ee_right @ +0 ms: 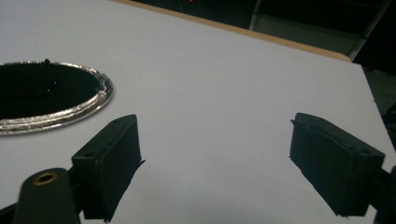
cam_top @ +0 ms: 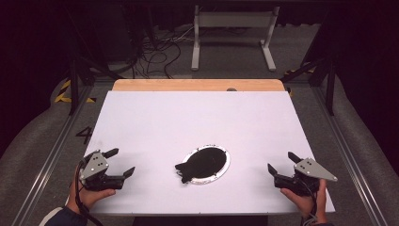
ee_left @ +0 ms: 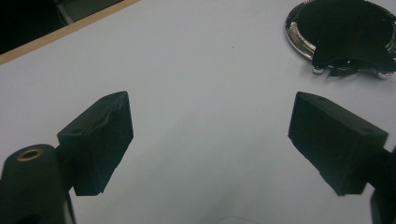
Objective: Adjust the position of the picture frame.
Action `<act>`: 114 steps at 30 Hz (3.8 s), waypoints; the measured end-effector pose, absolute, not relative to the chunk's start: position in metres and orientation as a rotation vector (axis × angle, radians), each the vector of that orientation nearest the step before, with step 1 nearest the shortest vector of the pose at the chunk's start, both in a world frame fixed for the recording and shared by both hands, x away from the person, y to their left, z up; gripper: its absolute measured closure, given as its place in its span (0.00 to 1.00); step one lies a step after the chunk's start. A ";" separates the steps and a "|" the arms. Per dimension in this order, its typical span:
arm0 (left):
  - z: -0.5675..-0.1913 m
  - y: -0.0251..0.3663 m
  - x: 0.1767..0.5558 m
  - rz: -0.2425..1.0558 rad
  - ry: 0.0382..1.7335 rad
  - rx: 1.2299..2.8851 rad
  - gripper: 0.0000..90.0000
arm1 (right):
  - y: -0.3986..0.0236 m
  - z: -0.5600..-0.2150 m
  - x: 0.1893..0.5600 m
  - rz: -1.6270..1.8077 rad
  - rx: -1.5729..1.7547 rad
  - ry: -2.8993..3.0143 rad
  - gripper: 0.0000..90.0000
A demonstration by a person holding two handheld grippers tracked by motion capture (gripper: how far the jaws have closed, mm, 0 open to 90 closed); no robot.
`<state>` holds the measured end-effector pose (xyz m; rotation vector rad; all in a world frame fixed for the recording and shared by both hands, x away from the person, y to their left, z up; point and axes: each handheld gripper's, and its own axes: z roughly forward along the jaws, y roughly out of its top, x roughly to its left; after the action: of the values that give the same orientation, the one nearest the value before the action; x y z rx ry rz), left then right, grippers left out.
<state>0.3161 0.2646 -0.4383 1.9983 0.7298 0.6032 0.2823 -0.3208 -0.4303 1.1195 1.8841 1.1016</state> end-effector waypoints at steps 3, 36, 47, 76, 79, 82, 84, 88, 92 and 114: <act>-0.442 0.260 0.319 0.595 0.738 2.035 0.24 | -0.320 -0.433 0.285 1.083 1.150 1.901 0.23; -0.455 0.140 0.385 0.327 0.529 2.237 0.93 | -0.195 -0.461 0.291 1.055 0.997 2.364 0.97; -0.464 0.121 0.386 0.261 0.505 2.302 0.95 | -0.168 -0.462 0.284 1.040 0.935 2.396 1.00; -0.462 0.121 0.369 0.198 0.409 2.353 1.00 | -0.171 -0.464 0.293 1.008 0.908 2.356 1.00; -0.462 0.123 0.370 0.171 0.428 2.342 1.00 | -0.171 -0.463 0.295 1.005 0.916 2.365 1.00; -0.463 0.125 0.370 0.128 0.450 2.322 1.00 | -0.171 -0.463 0.299 1.010 0.936 2.368 1.00; -0.463 0.126 0.370 0.119 0.449 2.316 1.00 | -0.171 -0.463 0.302 1.021 0.944 2.373 1.00; -0.464 0.128 0.369 0.107 0.452 2.311 1.00 | -0.171 -0.462 0.306 1.013 0.955 2.376 1.00; -0.465 0.131 0.369 0.087 0.454 2.301 1.00 | -0.171 -0.462 0.311 1.033 0.990 2.370 1.00; -0.468 0.132 0.364 0.065 0.493 2.259 0.99 | -0.169 -0.460 0.328 1.003 1.028 2.351 1.00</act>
<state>0.3644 0.1317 -0.4676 2.2593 0.4929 0.0654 0.3285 -0.1691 -0.4604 1.0284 2.3507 1.0028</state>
